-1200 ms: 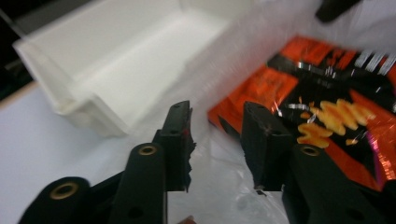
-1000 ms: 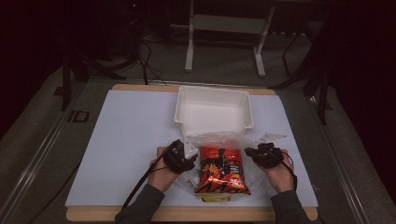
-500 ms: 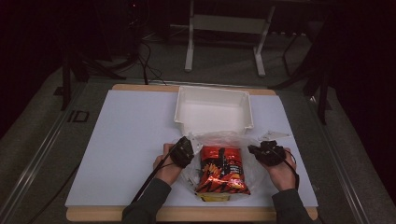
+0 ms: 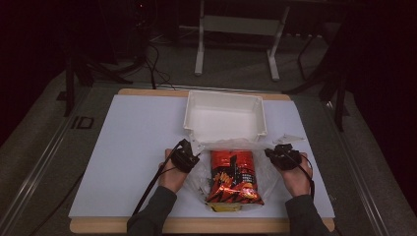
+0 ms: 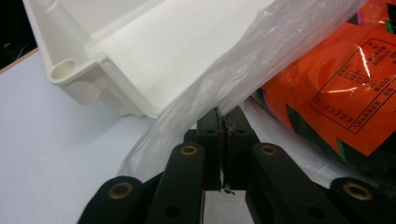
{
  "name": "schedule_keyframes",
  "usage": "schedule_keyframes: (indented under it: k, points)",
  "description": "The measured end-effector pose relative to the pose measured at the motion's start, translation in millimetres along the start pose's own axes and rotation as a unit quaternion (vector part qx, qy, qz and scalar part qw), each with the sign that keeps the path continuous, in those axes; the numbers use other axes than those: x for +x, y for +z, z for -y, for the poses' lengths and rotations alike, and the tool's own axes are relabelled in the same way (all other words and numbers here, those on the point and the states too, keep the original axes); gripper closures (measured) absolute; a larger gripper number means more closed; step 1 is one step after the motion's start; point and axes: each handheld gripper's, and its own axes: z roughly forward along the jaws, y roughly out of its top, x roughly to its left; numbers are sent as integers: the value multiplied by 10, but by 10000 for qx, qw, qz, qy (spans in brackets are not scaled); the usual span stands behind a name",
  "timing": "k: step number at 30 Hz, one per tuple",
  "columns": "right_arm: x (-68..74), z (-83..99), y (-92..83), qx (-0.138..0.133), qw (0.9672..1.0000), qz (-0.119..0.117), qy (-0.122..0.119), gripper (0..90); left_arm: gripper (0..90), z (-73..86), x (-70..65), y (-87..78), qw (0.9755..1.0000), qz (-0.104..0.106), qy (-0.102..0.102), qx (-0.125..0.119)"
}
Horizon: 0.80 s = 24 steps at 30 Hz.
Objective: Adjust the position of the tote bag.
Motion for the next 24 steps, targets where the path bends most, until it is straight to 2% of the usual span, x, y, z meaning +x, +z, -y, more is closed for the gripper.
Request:
schedule_keyframes:
  k: [2,6,10,12,14,16,18,19,21,23,24]
  points:
    - [21,4,-75,-146,9998,-96,22,790,834,-6,-11,-9,10000,-5,55,26]
    - [90,-8,-267,-444,9987,-250,-79,718,818,-10,-22,-8,10000,28,-6,-10]
    - [157,-29,-427,-717,9970,-231,-192,641,813,-12,-23,0,10000,28,-23,-5]
    - [187,-43,-494,-839,9959,-257,-221,616,812,-12,-23,5,10000,26,-50,-5]
    - [216,-57,-540,-885,9952,-347,-250,634,812,-9,-23,12,10000,26,-56,-22]
    - [262,-60,-537,-854,9946,-508,-290,664,812,-10,-23,19,10000,29,-80,-33]
    - [290,-55,-503,-771,9950,-559,-313,664,812,-12,-23,23,9999,40,-122,-44]
    - [357,-22,-351,-478,9968,-507,-386,632,813,-13,-26,23,9999,48,-129,-47]
    - [380,20,-177,-254,9986,-351,-309,536,813,-14,-31,20,9999,42,-123,-48]
    - [373,52,-28,-86,9995,-216,-228,558,814,-13,-29,18,9999,28,-114,-41]
    - [359,60,29,20,9996,-90,-256,637,817,-10,-23,19,9999,-2,-107,-29]
